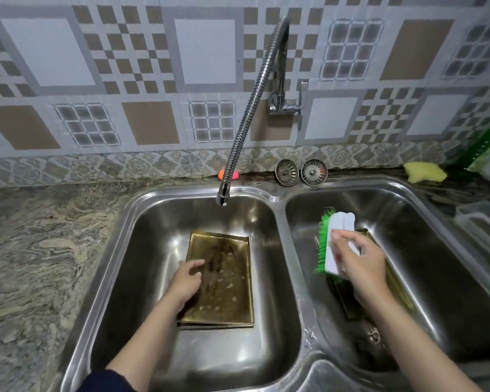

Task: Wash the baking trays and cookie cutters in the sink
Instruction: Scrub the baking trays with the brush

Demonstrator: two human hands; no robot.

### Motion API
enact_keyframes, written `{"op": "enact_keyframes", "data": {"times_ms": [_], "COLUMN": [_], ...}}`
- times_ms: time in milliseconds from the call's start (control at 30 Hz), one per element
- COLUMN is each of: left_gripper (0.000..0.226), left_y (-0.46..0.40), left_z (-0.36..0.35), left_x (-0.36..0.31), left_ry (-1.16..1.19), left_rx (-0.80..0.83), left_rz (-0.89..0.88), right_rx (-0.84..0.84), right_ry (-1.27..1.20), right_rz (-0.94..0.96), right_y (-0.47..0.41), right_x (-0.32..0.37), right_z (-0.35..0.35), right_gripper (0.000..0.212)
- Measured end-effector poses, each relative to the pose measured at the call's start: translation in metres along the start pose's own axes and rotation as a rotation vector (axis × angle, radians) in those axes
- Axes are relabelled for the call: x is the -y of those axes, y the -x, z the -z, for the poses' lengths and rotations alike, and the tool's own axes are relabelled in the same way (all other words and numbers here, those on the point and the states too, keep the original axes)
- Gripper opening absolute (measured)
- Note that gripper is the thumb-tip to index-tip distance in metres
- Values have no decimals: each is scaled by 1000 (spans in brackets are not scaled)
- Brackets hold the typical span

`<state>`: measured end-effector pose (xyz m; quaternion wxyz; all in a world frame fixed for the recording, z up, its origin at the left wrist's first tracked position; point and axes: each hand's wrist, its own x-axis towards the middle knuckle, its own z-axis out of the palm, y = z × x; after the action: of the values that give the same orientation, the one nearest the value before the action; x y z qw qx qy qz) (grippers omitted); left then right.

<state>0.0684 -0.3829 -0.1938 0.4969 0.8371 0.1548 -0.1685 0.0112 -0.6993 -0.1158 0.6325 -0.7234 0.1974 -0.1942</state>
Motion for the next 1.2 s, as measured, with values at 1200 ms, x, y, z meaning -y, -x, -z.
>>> {"op": "enact_keyframes", "data": {"times_ms": [1200], "left_gripper": [45], "left_y": [32], "left_z": [-358], "left_x": [-126], "left_ry": [-115], "left_rx": [7], "left_rz": [-17], "right_rx": [178], "right_ry": [35], "right_rz": [-61], "right_y": [-110], "right_x": [-4], "right_z": [305], "right_gripper": [6]}}
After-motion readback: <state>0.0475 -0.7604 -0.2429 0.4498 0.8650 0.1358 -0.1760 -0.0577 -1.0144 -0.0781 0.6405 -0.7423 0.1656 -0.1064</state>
